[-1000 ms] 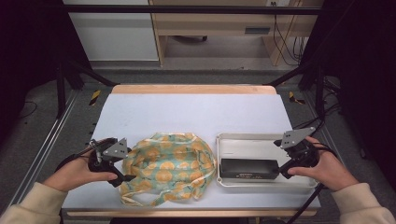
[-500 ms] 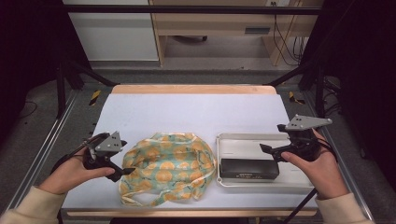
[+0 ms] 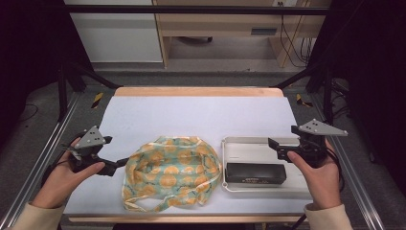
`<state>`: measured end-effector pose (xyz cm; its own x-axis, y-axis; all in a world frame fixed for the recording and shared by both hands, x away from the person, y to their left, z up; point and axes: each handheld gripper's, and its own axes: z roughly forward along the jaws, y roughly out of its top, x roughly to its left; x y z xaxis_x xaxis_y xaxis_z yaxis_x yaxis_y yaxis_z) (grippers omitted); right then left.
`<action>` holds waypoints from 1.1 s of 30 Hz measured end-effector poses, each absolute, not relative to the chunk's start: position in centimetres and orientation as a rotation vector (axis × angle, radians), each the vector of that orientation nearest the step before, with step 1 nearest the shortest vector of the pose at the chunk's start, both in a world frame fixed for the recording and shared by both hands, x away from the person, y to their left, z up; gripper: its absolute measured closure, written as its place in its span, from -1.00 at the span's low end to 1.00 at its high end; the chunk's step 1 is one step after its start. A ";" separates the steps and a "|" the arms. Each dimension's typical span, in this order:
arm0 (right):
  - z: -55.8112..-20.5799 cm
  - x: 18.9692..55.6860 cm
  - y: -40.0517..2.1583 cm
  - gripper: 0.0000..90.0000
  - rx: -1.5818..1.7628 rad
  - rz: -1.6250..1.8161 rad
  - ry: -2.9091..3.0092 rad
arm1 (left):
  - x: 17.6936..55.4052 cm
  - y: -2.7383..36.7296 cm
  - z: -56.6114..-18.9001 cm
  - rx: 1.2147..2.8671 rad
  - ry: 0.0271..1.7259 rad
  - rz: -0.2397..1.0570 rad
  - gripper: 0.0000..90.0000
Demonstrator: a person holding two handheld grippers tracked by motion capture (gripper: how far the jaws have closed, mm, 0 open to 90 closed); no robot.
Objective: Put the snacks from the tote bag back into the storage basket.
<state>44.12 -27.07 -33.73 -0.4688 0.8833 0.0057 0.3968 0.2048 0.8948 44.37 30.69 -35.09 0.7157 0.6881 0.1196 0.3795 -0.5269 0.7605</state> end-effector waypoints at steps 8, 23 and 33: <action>-34.2 43.7 -28.0 -0.86 1.226 1.211 1.915 | 44.1 31.9 -34.7 2.112 0.841 0.564 -0.86; -36.1 43.7 -29.1 -0.88 1.343 1.210 1.792 | 44.5 31.1 -36.3 2.077 0.904 0.641 -0.88; -38.0 44.6 -29.8 -0.89 1.402 1.176 1.786 | 45.4 31.8 -37.9 2.039 0.958 0.636 -0.88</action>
<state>44.61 -29.77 -38.02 -0.2828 0.9561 0.0769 0.4487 0.0610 0.8916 45.40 31.79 -37.93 0.5906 0.7998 0.1077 0.4098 -0.4121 0.8138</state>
